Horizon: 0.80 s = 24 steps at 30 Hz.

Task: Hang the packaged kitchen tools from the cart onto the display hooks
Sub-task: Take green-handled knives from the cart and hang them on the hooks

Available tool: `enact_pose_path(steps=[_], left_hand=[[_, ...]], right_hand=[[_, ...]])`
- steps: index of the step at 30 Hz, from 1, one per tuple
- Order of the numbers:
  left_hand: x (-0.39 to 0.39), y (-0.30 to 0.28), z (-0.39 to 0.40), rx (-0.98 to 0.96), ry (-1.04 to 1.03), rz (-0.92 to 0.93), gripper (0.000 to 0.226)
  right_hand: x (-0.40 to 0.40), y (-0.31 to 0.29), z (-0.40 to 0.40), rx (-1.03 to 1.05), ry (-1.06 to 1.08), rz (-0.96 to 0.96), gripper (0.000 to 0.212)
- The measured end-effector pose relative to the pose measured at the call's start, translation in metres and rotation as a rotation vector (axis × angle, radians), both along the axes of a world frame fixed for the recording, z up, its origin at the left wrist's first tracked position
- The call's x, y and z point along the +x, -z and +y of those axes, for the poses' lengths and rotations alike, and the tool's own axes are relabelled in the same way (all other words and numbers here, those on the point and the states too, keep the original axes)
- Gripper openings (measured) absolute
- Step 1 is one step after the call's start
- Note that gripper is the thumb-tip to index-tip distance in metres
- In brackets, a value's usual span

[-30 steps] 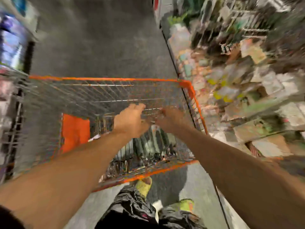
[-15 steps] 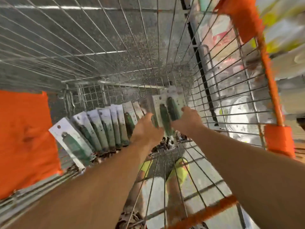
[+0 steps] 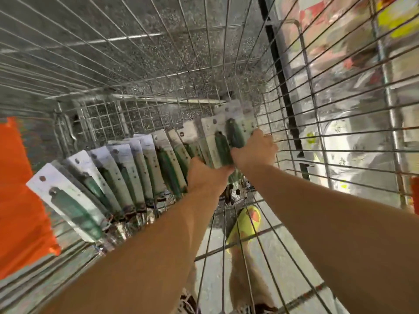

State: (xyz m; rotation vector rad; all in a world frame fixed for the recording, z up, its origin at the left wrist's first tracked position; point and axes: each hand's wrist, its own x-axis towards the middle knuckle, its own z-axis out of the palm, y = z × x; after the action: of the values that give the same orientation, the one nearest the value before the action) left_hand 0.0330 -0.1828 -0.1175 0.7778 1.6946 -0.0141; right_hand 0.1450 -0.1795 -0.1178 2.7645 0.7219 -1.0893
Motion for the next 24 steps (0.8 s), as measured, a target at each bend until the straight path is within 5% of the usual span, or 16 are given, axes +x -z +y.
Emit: enact_pose_path(steps=[4, 10, 17, 24], left_hand=[[0.004, 0.008, 0.001, -0.023, -0.030, -0.027, 0.056], [0.008, 0.016, -0.006, -0.031, -0.085, -0.050, 0.054], [0.009, 0.018, -0.008, -0.015, -0.075, -0.104, 0.044], [-0.006, 0.023, -0.001, -0.074, -0.137, -0.193, 0.056]], right_hand=[[0.005, -0.001, 0.001, 0.037, 0.119, 0.023, 0.044], [0.010, -0.006, -0.004, 0.062, 0.156, 0.043, 0.085], [0.001, -0.001, -0.005, 0.156, 0.152, 0.105, 0.046], [0.019, -0.016, -0.008, 0.341, 0.443, 0.204, 0.048]])
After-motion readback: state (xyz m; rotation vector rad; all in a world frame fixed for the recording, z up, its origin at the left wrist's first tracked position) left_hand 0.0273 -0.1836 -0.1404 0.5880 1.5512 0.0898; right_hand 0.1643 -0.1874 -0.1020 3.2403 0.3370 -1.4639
